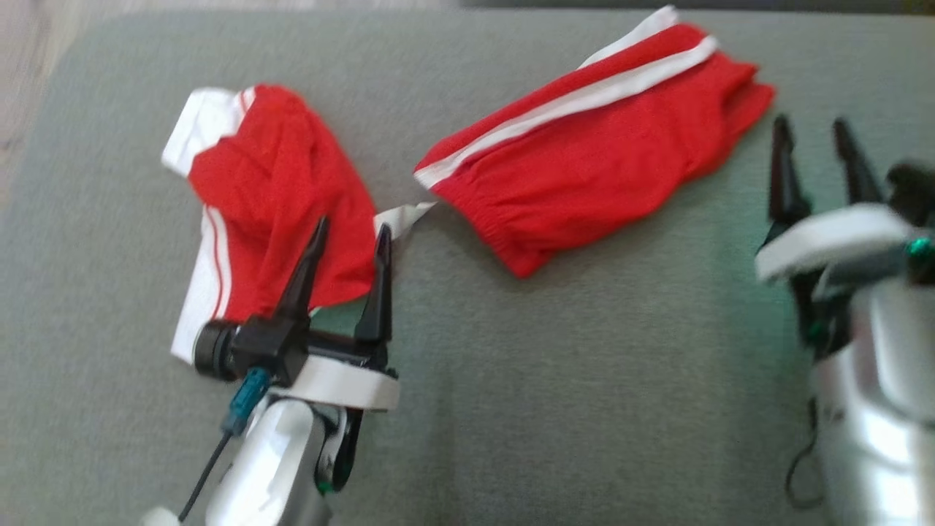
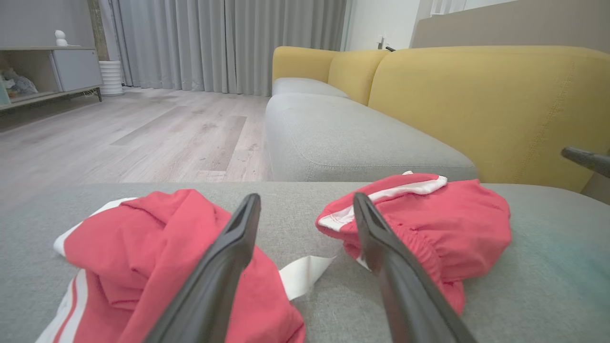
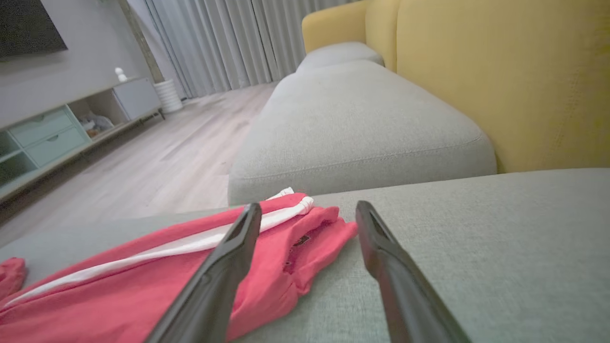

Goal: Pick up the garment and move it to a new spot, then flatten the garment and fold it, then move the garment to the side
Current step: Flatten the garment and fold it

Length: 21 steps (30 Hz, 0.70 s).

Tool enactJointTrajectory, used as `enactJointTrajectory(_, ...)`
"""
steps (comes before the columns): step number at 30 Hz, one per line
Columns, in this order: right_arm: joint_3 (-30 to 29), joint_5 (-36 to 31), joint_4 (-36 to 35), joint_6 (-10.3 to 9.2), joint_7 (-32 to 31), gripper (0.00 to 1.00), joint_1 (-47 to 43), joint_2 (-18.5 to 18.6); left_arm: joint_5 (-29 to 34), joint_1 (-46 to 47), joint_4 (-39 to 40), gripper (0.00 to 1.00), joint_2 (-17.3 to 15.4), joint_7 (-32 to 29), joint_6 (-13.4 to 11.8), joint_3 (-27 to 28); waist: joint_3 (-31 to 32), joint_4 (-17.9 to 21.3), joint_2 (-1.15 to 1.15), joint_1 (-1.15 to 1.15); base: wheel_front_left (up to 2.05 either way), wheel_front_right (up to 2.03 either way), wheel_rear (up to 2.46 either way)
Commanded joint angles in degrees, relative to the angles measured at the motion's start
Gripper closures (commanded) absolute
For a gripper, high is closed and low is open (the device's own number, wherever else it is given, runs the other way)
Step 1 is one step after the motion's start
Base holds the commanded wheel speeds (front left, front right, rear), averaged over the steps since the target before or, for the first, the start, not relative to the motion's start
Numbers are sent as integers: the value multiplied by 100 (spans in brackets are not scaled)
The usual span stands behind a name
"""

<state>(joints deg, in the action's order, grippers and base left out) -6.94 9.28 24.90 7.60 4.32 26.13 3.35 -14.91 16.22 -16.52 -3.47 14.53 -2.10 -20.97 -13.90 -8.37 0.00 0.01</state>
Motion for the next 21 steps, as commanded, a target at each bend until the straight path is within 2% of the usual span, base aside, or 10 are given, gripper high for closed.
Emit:
enactJointTrajectory(1,-106,-148,49,-11,-268,0,434,69,82,249,185,0,-4,47,39,169,-389,-357,0,-1,0,0,0)
enactJointTrajectory(6,-648,-386,658,-11,-816,0,1112,167,103,402,173,0,32,47,89,126,-645,-594,0,-1,0,0,0)
enactJointTrajectory(7,-884,-535,976,-11,-1014,0,1410,231,91,459,176,0,43,47,98,104,-749,-699,0,-1,0,0,0)
enactJointTrajectory(15,-1648,-1027,1940,-11,-1259,0,2228,403,-25,570,224,0,56,47,74,8,-990,-963,0,-1,0,0,0)
enactJointTrajectory(21,-2354,-888,2614,-11,-1282,0,2734,349,120,656,139,0,58,47,-4,-148,-1074,-1064,0,-1,0,0,0)
